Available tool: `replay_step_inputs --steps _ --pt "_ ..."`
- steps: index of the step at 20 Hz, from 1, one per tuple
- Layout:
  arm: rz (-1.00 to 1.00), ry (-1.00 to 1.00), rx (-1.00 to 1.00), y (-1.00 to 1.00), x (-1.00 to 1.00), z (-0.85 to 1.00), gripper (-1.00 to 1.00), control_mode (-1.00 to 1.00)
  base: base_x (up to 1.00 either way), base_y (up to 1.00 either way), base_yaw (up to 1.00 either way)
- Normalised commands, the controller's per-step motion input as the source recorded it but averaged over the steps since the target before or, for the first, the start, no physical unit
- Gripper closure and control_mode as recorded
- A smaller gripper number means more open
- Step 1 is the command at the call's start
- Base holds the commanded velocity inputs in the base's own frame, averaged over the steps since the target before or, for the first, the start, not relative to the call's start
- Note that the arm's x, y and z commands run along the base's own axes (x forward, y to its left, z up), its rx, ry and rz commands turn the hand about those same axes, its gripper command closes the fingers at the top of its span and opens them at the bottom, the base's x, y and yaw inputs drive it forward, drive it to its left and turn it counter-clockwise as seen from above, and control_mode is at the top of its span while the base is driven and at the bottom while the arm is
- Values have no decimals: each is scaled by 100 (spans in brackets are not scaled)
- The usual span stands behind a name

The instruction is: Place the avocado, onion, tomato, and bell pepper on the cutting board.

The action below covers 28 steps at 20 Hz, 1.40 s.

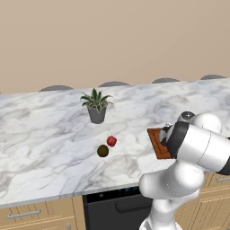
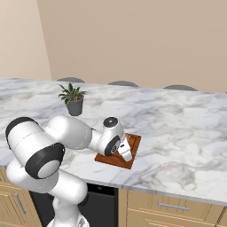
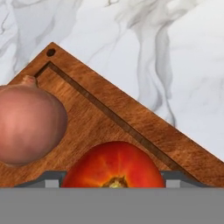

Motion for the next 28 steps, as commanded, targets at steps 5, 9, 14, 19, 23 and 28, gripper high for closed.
replay_step_inputs --steps 5,9,14,19,23,28 --pt "-1 0 0 0 3 12 -100 -100 0 0 0" --pt "-1 3 0 0 7 24 -100 -100 0 0 0" --pt "-2 5 0 0 8 33 -100 -100 0 0 0" --pt "-1 4 0 11 1 57 -100 -100 0 0 0" --pt "2 8 0 36 -12 34 -100 -100 0 0 0" --pt "4 8 0 78 -11 6 -100 -100 0 0 0"
